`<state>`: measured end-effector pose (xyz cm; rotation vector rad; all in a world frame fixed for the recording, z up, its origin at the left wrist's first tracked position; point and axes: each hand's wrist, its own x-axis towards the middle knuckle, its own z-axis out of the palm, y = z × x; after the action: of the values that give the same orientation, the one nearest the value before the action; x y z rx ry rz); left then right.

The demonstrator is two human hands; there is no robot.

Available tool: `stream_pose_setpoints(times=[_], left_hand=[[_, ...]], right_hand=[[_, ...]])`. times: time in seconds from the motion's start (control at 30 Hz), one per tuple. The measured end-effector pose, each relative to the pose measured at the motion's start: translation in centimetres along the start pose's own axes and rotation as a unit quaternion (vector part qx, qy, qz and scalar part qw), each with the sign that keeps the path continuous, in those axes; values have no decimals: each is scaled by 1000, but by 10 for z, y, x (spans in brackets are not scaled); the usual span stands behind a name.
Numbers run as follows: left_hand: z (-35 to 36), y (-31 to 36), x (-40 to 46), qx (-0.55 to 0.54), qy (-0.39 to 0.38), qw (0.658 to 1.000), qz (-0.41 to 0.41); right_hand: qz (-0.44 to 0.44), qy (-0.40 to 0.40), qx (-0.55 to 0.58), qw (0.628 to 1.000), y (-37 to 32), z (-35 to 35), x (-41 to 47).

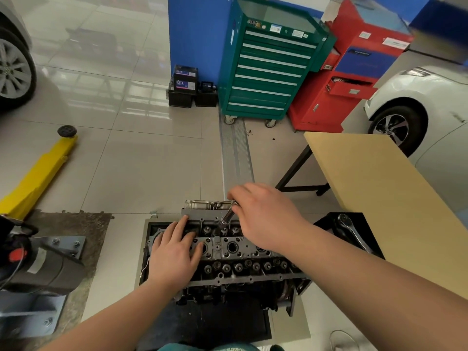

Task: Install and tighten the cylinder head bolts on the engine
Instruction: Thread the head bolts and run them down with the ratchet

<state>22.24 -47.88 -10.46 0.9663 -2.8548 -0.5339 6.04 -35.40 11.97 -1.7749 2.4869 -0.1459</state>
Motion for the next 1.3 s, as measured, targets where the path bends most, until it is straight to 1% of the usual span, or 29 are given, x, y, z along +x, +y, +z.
stream_pose_setpoints(times=[0.2, 0.3, 0.43, 0.5, 0.53, 0.57, 0.6, 0.67, 0.7, 0.77, 0.83, 0.9, 0.93, 1.0, 1.03, 1.1, 1.13, 1.2, 1.27, 1.3], left_hand=[[1, -5, -6, -60, 25, 997, -38], [1, -8, -8, -41, 20, 999, -27], [-5, -6, -10, -20, 20, 999, -21], [-14, -2, -6, -30, 38, 999, 10], [-20, 3, -3, -56, 43, 997, 42], [-26, 9, 3, -105, 37, 991, 78], [-35, 18, 9, -177, 9, 979, 101], [-54, 39, 22, -342, -81, 930, 105], [-62, 49, 27, -399, -92, 906, 105], [-72, 61, 40, -441, -66, 889, 109], [-82, 62, 48, -427, -72, 891, 139], [-89, 57, 55, -403, -111, 893, 164], [-93, 55, 57, -385, -134, 896, 175], [-98, 59, 59, -365, -153, 899, 188], [-99, 62, 59, -369, -139, 899, 189], [-102, 69, 59, -377, -85, 905, 178], [-103, 71, 60, -372, -69, 910, 171], [-105, 70, 64, -354, -72, 917, 170], [-106, 63, 70, -367, -114, 908, 167], [-108, 60, 70, -381, -138, 899, 167]], right_hand=[[-9, 1, -6, 1000, -6, 0, 0], [15, 15, -6, 1000, -6, 2, 1], [27, 5, 0, 1000, -5, 7, 2], [34, 8, -14, 999, -7, 7, 4], [43, 7, -31, 999, -7, 7, 5], [54, 6, -48, 997, -7, 8, 7], [64, 5, -63, 996, -7, 8, 9], [79, -4, -84, 993, -10, 6, 12], [84, -11, -90, 992, -11, 6, 13], [79, -15, -81, 993, -9, 2, 13], [46, -25, -42, 998, -5, -5, 9], [9, -73, -15, 997, 0, -14, 7], [8, -91, -17, 996, 3, -16, 7], [43, -95, -51, 993, 4, -16, 9], [69, -88, -82, 990, 2, -15, 11], [107, -68, -133, 983, -4, -13, 15], [101, -50, -150, 982, -7, -12, 15], [42, -17, -150, 988, -9, -10, 13], [-16, -38, -113, 993, -8, -15, 10], [-22, -60, -99, 993, -8, -18, 10]])
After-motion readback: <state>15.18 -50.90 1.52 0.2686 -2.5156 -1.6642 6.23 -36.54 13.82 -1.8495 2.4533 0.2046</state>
